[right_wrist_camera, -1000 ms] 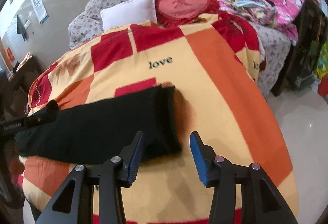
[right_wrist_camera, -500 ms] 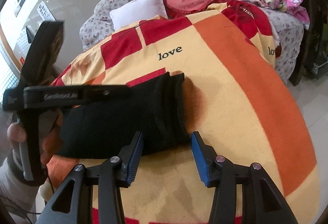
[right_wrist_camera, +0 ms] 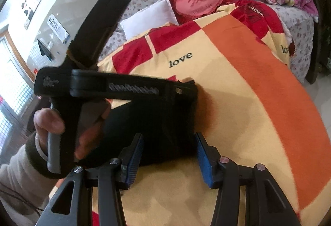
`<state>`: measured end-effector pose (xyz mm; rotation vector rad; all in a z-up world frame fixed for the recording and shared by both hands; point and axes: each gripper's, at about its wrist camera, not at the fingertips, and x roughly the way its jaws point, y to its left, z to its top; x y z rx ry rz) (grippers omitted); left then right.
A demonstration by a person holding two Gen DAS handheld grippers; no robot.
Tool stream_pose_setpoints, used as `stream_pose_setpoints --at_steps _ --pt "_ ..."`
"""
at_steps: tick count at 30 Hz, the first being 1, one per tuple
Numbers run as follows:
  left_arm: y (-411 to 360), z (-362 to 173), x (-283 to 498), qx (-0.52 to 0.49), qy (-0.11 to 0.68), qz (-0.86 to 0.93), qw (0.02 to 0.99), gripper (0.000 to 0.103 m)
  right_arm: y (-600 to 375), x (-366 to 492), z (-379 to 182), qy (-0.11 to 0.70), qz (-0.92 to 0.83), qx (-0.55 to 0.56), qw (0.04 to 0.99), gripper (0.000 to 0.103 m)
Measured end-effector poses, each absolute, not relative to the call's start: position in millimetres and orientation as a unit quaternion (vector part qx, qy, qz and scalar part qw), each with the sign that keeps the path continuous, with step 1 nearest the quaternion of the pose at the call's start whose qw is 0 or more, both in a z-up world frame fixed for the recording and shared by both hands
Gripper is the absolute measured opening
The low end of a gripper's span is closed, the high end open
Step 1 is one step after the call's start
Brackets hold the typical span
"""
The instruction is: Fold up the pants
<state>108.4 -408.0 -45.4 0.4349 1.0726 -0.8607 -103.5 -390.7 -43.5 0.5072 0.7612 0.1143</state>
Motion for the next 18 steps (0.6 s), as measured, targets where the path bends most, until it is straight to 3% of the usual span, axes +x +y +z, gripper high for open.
stream_pose_setpoints --at_steps 1,2,3,4,5,8,18 --pt "-411.6 -47.0 106.1 0.208 0.48 -0.397 0.754 0.068 -389.5 -101.7 -43.6 0.368 0.058 0.245 0.895 0.048" --pt "-413.9 -47.2 104.8 0.213 0.472 -0.4 0.756 0.058 -388.0 -99.4 -43.9 0.369 0.058 0.246 0.895 0.046" --pt "-415.2 -46.2 104.3 0.21 0.467 -0.405 0.757 0.045 -385.4 -95.1 -45.4 0.372 0.062 0.249 0.892 0.036" --pt "-413.3 -46.0 105.5 0.202 0.47 -0.41 0.755 0.038 -384.0 -91.8 -47.4 0.374 0.067 0.254 0.89 0.026" --pt "-412.1 -45.0 107.9 0.19 0.477 -0.417 0.75 0.029 -381.8 -87.2 -49.7 0.376 0.074 0.261 0.886 0.022" --pt "-399.3 -42.4 119.1 0.151 0.502 -0.421 0.74 0.017 -373.1 -80.9 -44.0 0.368 0.075 0.253 0.892 0.017" --pt "-257.7 39.0 127.4 0.036 0.475 -0.383 0.791 0.016 -287.2 -67.9 16.5 0.34 0.173 0.164 0.909 0.015"
